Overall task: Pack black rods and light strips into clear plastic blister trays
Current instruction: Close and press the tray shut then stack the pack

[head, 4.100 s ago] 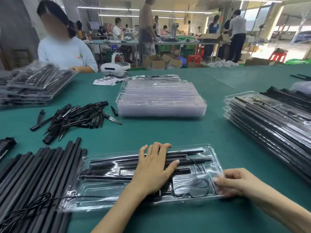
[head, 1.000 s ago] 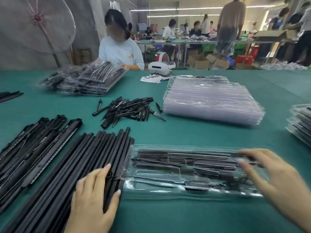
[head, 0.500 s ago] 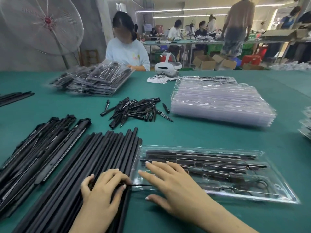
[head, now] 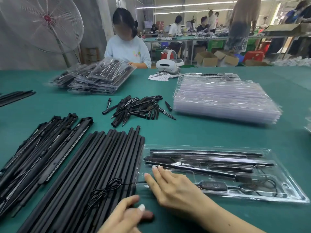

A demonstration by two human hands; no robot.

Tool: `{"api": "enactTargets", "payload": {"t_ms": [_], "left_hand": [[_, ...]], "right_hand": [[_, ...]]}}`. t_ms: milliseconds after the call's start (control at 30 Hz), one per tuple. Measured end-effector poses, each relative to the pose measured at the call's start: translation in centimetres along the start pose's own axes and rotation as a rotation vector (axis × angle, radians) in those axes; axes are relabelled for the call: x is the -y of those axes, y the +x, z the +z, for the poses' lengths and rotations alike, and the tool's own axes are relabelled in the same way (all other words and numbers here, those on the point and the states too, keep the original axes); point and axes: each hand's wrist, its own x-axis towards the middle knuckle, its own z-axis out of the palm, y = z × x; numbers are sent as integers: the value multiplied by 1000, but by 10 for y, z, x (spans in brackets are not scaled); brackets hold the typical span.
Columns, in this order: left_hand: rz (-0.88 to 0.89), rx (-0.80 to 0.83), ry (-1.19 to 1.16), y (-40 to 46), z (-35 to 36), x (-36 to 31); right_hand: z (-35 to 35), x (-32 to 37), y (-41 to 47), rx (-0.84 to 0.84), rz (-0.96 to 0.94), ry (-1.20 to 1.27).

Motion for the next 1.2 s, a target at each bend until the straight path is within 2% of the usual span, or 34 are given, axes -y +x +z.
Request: {"api": "enactTargets", "payload": {"t_ms": [67, 100, 167, 267, 533, 733, 967, 1200], "left_hand": [[-126, -31, -388, 5, 7, -2], [-156, -23, -493, 8, 10, -5], [-115, -45, -557, 17, 15, -9], [-36, -79, -508, 26, 27, -8], [2, -74, -237, 39, 30, 1], [-79, 20, -192, 41, 25, -4], [37, 10, -54, 42, 25, -7], [77, -34, -108, 44, 28, -4]], "right_hand": [[-9, -4, -2, -39, 16, 19], [-13, -5, -5, -51, 24, 41], [-19, -7, -14, -76, 34, 85], [-25, -5, -32, -100, 47, 126], [-28, 7, -54, -136, 118, 237], [-25, 10, -55, -151, 125, 235], [-21, 9, -53, -179, 109, 236], [-20, 10, -53, -208, 136, 257]]}}
